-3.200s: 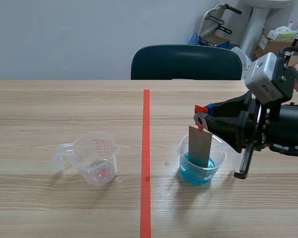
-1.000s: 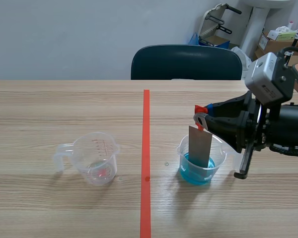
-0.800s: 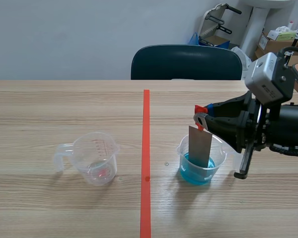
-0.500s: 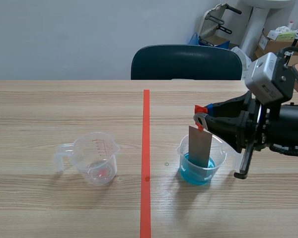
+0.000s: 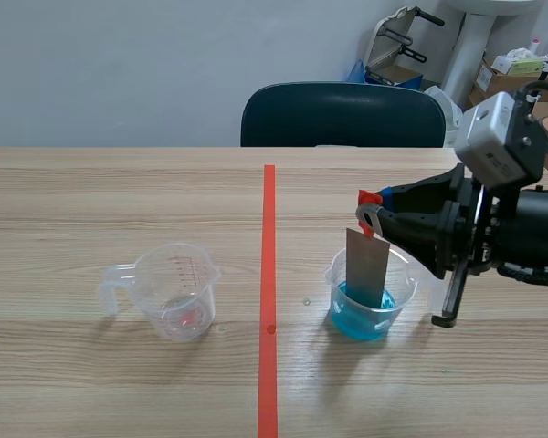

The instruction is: Do the redox reaction experiment

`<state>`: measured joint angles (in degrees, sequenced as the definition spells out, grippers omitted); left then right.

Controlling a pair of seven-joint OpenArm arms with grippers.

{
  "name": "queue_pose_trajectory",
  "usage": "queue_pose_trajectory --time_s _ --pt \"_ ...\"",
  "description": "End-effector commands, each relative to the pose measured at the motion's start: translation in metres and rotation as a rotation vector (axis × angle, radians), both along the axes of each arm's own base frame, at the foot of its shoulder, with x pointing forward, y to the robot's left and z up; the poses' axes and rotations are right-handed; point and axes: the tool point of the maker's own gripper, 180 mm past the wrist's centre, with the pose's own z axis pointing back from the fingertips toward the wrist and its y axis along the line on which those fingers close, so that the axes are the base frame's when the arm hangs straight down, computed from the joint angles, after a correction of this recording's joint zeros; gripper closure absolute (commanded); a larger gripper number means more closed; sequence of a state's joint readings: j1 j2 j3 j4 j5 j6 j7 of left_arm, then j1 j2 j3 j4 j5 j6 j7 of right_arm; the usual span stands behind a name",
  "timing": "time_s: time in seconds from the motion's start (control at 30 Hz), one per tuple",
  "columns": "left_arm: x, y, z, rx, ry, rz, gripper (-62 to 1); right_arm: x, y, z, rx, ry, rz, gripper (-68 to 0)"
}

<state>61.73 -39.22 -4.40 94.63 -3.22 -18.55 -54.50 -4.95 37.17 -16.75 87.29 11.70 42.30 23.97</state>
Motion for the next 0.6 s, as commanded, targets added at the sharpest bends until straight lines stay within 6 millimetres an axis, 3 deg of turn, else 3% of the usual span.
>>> queue_pose_trajectory --time_s 0.0,0.57 --pt "0.001 -0.003 0.008 -0.03 -0.019 0.003 -62.3 0.004 -0.004 0.024 0.006 -0.064 0.015 -0.9" --pt "0.001 -0.003 0.008 -0.03 -0.019 0.003 -62.3 -0.011 0.0 0.091 0.053 -0.151 0.076 -0.9"
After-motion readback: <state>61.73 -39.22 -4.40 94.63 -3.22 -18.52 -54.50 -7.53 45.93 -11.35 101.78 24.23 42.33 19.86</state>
